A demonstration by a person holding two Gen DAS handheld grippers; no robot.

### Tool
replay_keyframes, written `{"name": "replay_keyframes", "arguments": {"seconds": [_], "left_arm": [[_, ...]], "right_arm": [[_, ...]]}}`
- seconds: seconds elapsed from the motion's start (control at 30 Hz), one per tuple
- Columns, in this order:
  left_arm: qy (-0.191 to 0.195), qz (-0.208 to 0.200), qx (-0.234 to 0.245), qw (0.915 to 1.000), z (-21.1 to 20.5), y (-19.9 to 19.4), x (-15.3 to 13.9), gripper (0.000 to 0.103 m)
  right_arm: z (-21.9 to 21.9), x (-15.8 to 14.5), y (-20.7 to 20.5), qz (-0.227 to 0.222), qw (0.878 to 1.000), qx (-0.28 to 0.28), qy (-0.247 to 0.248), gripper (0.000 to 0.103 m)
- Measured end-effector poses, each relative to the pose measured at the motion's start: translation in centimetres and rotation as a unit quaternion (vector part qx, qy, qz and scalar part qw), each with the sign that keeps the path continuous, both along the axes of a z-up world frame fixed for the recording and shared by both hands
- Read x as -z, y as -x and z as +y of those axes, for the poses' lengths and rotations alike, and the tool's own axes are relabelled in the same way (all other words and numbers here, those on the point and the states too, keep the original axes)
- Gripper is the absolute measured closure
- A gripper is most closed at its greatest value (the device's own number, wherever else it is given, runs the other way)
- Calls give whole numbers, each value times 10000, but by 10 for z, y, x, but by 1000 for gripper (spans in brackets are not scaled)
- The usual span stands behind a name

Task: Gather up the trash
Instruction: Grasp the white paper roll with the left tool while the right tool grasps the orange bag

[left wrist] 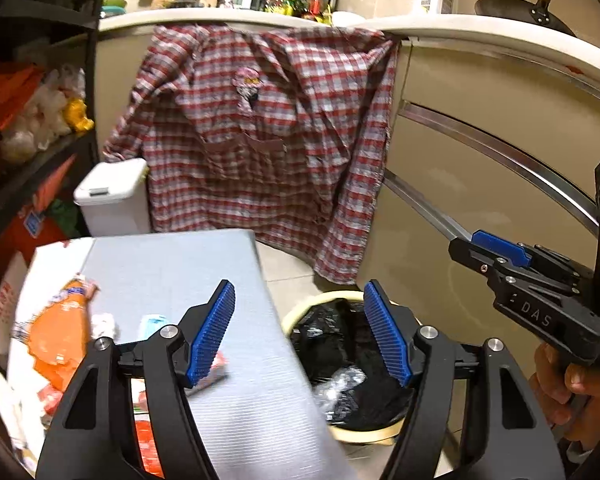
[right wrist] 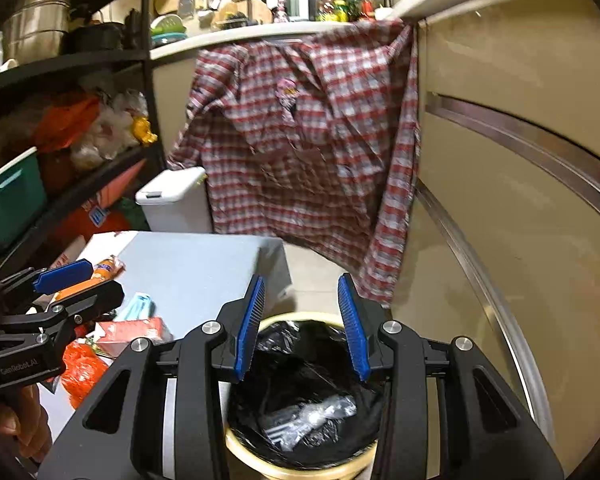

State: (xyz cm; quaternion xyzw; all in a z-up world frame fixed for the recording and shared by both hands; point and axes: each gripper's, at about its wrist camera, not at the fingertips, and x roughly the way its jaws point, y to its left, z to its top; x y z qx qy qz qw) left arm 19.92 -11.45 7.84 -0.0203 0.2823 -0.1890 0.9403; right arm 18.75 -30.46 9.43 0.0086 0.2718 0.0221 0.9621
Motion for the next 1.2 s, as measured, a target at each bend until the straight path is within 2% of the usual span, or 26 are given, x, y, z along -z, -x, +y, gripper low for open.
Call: {"name": "replay_keyframes", "arguments": {"seconds": [0.07, 0.23, 0.47, 0.63, 0.8, 0.9, 0.97, 1.0, 1.03, 1.1, 1.2], "left_arm": [[-87, -97, -63, 9999, 15, 5, -3, 44], [-188, -240, -314, 9990, 56, 13, -5, 49], [-250, -226, -849, 9958, 128, 20, 2, 53], [-367, -192, -1231, 9915, 177, 30, 19, 54], [-609, -92, -1710, 9833, 215, 43, 52, 54], [-658, 37, -1987, 9778, 238, 46, 67, 54], [-628, 180, -2136, 9747, 253, 46, 76, 54], [-618, 294, -2211, 9728, 262, 44, 81, 54], [-662, 385, -2301, 9701, 269, 43, 87, 54], [-810, 540, -2419, 9654, 277, 39, 98, 51], [-1003, 769, -2588, 9576, 288, 35, 115, 42]], "right_arm": [[8, 0, 2, -43, 9999, -70, -73, 68], [37, 0, 9, -104, 9982, -476, -352, 88], [75, 12, 24, -317, 9939, -892, -574, 89], [98, 40, 30, 10, 9902, -1035, -937, 87], [140, 55, 37, 93, 9847, -1488, -900, 87], [166, 69, 36, 308, 9792, -1787, -916, 81], [185, 82, 34, 519, 9742, -2005, -897, 67], [192, 86, 34, 570, 9728, -2060, -889, 56], [199, 92, 33, 632, 9714, -2116, -875, 53], [215, 105, 27, 834, 9671, -2258, -827, 50], [232, 119, 19, 1043, 9630, -2369, -748, 46]]}}
